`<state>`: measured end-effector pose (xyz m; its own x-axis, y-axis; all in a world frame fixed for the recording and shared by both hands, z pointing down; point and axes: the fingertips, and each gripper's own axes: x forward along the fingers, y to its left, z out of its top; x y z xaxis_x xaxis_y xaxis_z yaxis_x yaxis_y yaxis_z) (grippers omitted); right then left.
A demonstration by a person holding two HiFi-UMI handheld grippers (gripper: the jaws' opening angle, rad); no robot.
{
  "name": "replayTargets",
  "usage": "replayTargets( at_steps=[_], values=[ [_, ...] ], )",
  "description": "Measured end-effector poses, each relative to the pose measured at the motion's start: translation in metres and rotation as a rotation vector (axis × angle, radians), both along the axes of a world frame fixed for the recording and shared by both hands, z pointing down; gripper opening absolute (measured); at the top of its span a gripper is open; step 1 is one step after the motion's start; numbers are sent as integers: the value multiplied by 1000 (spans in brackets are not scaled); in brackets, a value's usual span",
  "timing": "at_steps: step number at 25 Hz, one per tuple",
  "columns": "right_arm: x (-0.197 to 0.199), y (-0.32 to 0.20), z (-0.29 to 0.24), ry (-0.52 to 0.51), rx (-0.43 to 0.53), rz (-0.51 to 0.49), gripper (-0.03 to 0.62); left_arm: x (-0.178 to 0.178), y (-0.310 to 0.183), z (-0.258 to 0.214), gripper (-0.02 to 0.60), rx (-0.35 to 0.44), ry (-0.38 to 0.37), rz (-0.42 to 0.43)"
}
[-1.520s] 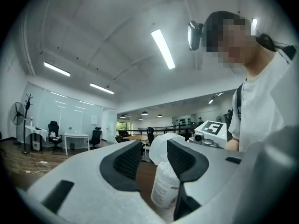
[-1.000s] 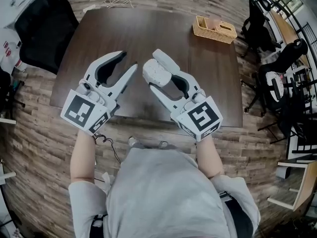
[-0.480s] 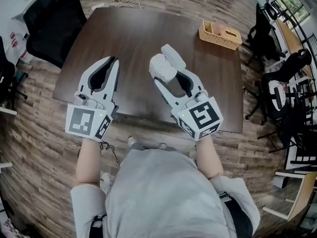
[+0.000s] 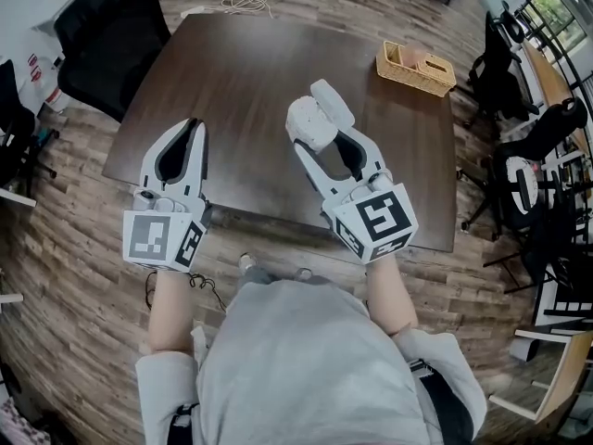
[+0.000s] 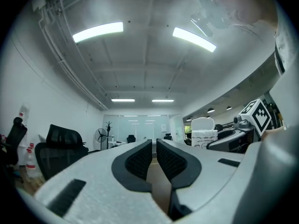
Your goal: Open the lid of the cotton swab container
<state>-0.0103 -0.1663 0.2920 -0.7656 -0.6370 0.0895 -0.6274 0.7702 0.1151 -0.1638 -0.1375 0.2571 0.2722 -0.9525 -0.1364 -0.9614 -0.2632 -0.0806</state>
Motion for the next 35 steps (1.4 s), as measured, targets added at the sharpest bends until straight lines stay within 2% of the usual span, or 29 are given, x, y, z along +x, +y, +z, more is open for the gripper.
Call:
replayTargets(
  at_steps=[15, 35],
  values=[
    [33, 18, -8, -43, 26, 17, 195, 8, 46, 13, 34, -10, 35, -136],
    [61, 41, -15, -72, 58, 16, 195, 28, 88, 12, 34, 14, 48, -223]
  ],
)
